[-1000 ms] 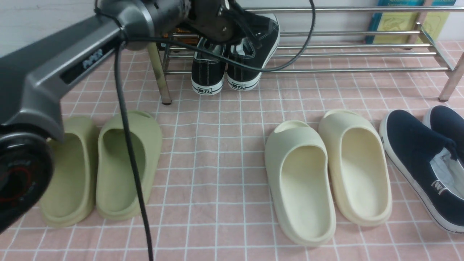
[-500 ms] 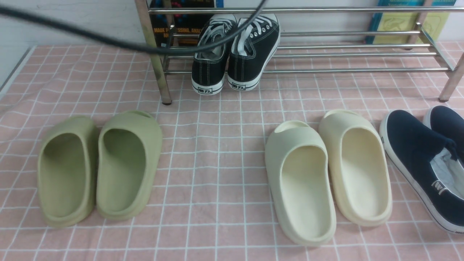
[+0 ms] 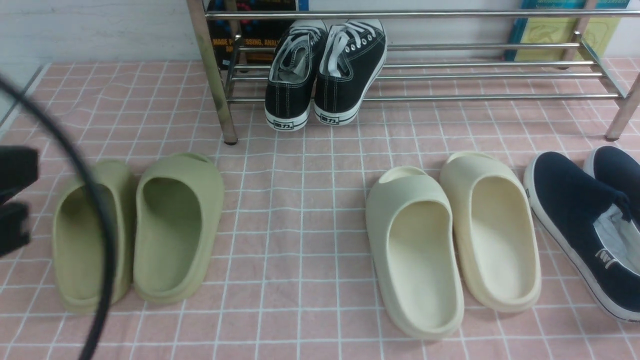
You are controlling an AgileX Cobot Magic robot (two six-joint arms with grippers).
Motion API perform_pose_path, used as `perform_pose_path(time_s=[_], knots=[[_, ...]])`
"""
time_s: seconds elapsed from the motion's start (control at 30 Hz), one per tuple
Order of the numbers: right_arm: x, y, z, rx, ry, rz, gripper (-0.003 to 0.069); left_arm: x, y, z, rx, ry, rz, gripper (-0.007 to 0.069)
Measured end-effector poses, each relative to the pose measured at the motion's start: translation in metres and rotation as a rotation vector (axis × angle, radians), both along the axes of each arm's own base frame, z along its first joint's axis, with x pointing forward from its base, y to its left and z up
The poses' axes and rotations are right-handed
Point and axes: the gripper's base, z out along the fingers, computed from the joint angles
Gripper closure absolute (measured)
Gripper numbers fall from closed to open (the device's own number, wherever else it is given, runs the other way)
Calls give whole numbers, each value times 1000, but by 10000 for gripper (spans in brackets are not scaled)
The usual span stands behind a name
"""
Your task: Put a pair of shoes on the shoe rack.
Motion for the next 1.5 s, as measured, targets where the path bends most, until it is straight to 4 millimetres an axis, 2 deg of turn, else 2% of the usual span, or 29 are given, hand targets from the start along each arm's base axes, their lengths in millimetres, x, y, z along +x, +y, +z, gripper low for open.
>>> perform_pose_path(time_s=[0.2, 0.3, 0.4, 0.53, 0.7, 0.77, 0.8, 0.83, 1.03, 1.1, 1.13, 1.2, 1.23, 1.33, 1.5], knots=[[0, 0, 0, 0, 0, 0, 421, -59, 31, -19, -113, -128, -8, 603], [0, 0, 0, 0, 0, 0, 421, -70, 39, -33, -137, -181, -2, 606], [0, 0, 0, 0, 0, 0, 421, -74, 42, -46, -181, -197, 20, 606], [0, 0, 0, 0, 0, 0, 421, -68, 40, -58, -222, -201, 38, 606], [0, 0, 0, 0, 0, 0, 421, -48, 26, -88, -221, -272, 51, 606], [0, 0, 0, 1, 0, 0, 421, -45, 24, -94, -220, -286, 64, 606], [0, 0, 0, 1, 0, 0, 421, -40, 22, -106, -201, -307, 101, 604], [0, 0, 0, 1, 0, 0, 421, -40, 21, -106, -201, -315, 95, 604], [0, 0, 0, 0, 1, 0, 421, -27, 24, -147, -42, -404, 246, 605], [0, 0, 0, 0, 1, 0, 421, -27, 26, -157, -21, -397, 277, 605], [0, 0, 0, 0, 1, 0, 421, -29, 28, -169, -8, -387, 304, 605], [0, 0, 0, 0, 1, 0, 421, -30, 28, -175, -3, -374, 312, 605], [0, 0, 0, 0, 1, 0, 421, -29, 29, -187, 4, -328, 322, 604], [0, 0, 0, 0, 1, 0, 421, -29, 29, -203, 13, -252, 329, 604], [0, 0, 0, 0, 2, 0, 421, -30, 30, -211, -15, -171, 348, 603]])
